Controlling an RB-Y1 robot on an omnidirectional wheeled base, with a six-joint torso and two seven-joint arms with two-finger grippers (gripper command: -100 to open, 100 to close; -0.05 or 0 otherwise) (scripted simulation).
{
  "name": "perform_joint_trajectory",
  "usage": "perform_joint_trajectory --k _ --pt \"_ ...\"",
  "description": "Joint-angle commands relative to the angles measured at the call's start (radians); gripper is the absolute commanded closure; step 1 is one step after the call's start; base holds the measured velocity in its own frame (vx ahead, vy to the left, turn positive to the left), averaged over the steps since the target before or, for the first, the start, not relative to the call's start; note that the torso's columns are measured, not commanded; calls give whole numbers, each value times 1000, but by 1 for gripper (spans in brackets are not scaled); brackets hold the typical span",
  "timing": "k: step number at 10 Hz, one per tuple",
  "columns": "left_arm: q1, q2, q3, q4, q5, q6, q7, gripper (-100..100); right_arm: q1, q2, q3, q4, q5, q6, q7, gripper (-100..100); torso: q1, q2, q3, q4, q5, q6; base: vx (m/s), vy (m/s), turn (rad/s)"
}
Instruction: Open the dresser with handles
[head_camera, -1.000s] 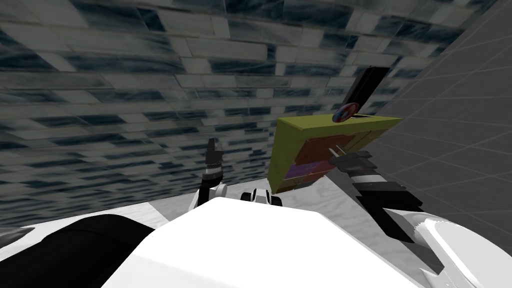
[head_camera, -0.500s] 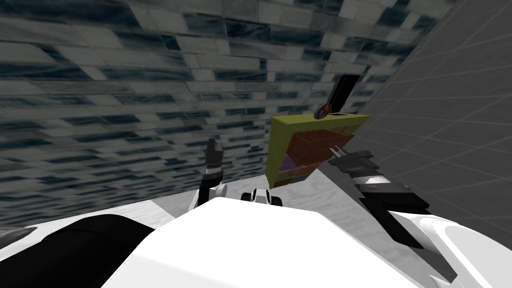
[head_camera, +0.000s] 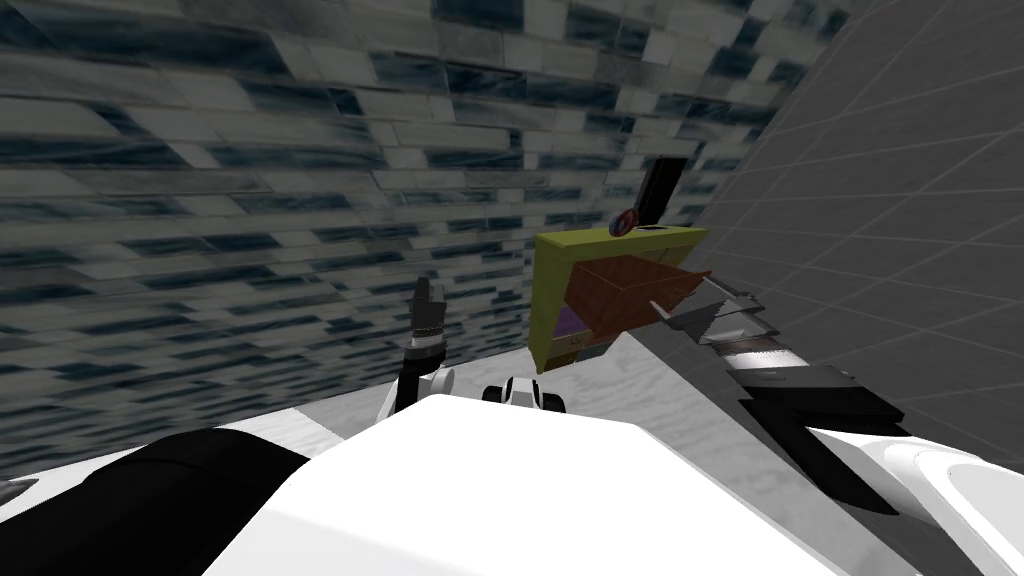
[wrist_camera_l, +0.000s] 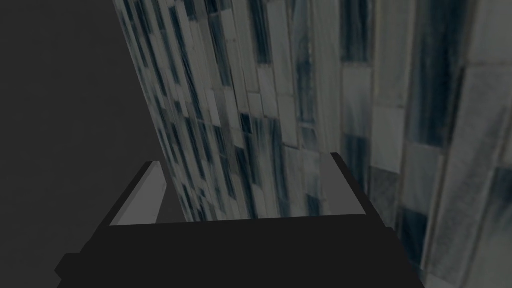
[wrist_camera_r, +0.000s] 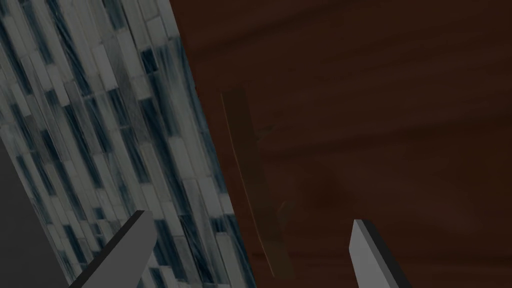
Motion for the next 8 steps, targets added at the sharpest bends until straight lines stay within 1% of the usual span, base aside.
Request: perform_joint_trajectory --k 1,5,6,7,8 --pt "0 0 0 0 0 0 0 0 26 -53 -45 -28 -21 14 -58 -100 -2 6 3 1 -1 1 55 37 -59" --pt "0 0 0 0 0 0 0 0 57 -127 -109 -54 -53 22 -132 -100 -5 14 9 4 -2 2 36 35 -52" --pt "0 0 0 0 0 0 0 0 59 -112 -99 -50 -49 13 -118 -100 -3 15 9 7 1 3 15 15 -12" --pt "0 0 0 0 0 0 0 0 61 -113 -101 -49 -50 12 -122 0 -3 16 10 6 0 2 5 0 2" --pt "0 0 0 0 0 0 0 0 62 -113 -100 -48 -50 12 -122 0 -3 15 10 6 0 2 0 0 0"
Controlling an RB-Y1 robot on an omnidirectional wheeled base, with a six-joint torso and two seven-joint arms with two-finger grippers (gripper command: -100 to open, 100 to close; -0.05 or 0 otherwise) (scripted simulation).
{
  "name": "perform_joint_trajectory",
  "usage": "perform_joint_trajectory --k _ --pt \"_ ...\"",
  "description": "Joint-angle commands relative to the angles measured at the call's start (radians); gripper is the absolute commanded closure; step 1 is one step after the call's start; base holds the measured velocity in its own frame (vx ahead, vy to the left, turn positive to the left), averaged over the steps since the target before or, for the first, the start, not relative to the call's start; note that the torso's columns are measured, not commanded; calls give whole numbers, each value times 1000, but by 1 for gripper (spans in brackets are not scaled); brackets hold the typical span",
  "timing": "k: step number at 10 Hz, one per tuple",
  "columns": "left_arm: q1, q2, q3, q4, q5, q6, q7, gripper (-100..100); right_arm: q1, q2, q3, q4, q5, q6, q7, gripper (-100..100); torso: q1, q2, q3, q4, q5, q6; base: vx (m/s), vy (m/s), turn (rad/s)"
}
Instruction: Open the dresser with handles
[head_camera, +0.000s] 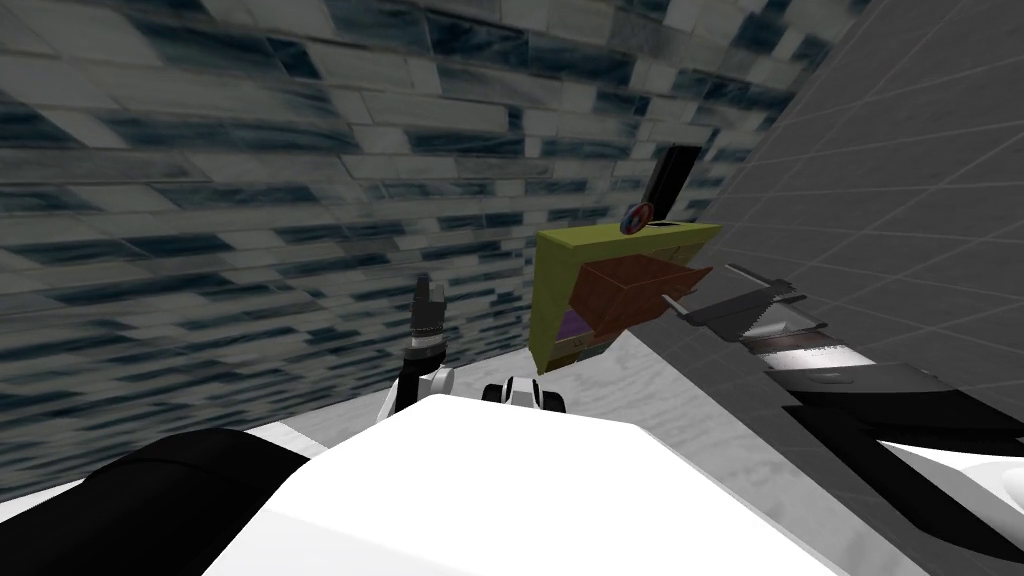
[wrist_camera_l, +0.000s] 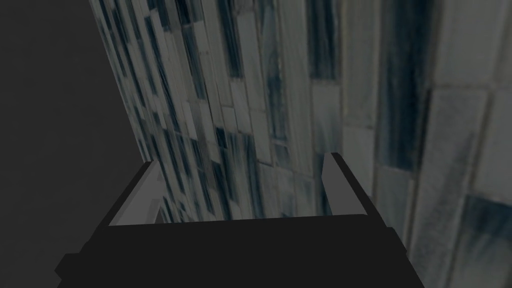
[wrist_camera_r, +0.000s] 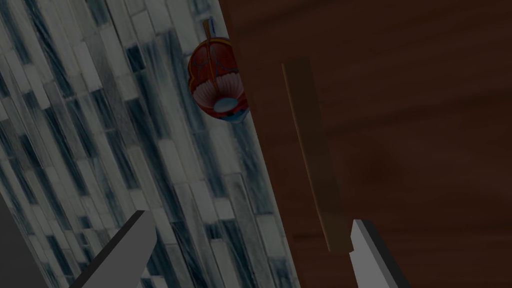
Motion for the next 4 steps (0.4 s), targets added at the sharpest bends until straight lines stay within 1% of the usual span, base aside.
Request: perform_joint_trajectory --k 1,4 --pt "0 0 0 0 0 0 0 0 1 0 1 1 0 0 0 0 0 -1 0 -1 0 0 0 0 0" --pt "0 0 0 0 0 0 0 0 2 0 2 3 1 -1 0 0 0 -3 -1 -2 -1 0 0 0 0"
